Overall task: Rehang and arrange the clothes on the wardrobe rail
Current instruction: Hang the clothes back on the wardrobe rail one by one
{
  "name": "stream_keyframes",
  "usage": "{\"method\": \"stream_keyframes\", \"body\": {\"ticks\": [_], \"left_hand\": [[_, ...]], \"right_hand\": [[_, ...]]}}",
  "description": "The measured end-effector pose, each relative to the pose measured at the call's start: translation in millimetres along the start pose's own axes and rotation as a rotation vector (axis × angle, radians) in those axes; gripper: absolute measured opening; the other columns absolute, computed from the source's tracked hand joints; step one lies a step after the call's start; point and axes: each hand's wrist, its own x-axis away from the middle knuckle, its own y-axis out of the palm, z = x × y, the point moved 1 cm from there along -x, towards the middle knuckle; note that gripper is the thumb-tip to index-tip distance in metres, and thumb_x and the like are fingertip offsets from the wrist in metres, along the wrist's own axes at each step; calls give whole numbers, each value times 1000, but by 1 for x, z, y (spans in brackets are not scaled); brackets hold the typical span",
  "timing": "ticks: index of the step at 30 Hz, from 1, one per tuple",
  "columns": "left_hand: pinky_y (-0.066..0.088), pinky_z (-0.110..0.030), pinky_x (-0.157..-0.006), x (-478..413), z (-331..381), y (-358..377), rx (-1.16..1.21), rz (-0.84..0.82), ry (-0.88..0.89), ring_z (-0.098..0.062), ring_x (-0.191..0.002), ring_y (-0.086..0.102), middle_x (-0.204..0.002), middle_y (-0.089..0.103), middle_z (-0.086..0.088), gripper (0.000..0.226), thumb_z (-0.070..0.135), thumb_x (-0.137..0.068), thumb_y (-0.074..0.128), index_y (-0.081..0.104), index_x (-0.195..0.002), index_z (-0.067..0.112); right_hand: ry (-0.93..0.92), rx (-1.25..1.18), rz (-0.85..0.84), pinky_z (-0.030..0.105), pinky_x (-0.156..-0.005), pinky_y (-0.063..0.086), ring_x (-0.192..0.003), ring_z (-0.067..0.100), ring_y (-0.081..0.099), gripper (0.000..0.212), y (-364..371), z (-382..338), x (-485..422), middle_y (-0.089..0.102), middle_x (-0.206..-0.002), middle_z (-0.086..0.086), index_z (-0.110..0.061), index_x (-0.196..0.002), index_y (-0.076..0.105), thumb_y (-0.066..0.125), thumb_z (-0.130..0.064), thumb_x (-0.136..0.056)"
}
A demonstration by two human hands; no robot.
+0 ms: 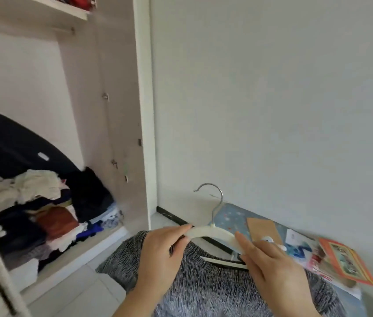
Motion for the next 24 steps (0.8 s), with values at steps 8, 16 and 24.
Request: {"method": "stream_keyframes", "body": {"ticks": [8, 16, 24], "left_hand": [[46, -19, -70, -59, -141, -95, -198, 142, -125, 0, -71, 58, -81, 68, 16, 32, 36, -84, 51, 56, -115, 33], [41, -9, -78, -125, -247, -136, -373, 214, -208, 4, -85, 56, -89, 66, 19, 31, 21, -79, 59, 68, -109, 23], [43, -16, -78, -209, -337, -143, -491, 297, -325, -1, -83, 57, -91, 61, 21, 31, 21, -83, 63, 65, -113, 26]], "right_hand": [[-104, -207, -26, 16, -38, 38, -55, 6, 55, 36, 134, -89, -119, 63, -75, -15, -34, -104, 70, 47, -31, -77], [-182, -310, -49, 10, -44, 33, -73, 6, 51, 36, 254, -124, -217, 62, -79, -18, -41, -109, 60, 45, -36, -77], [-304, -463, -76, 10, -41, 35, -54, 3, 51, 40, 374, -122, -328, 63, -77, -17, -35, -107, 69, 65, -26, -69]]}}
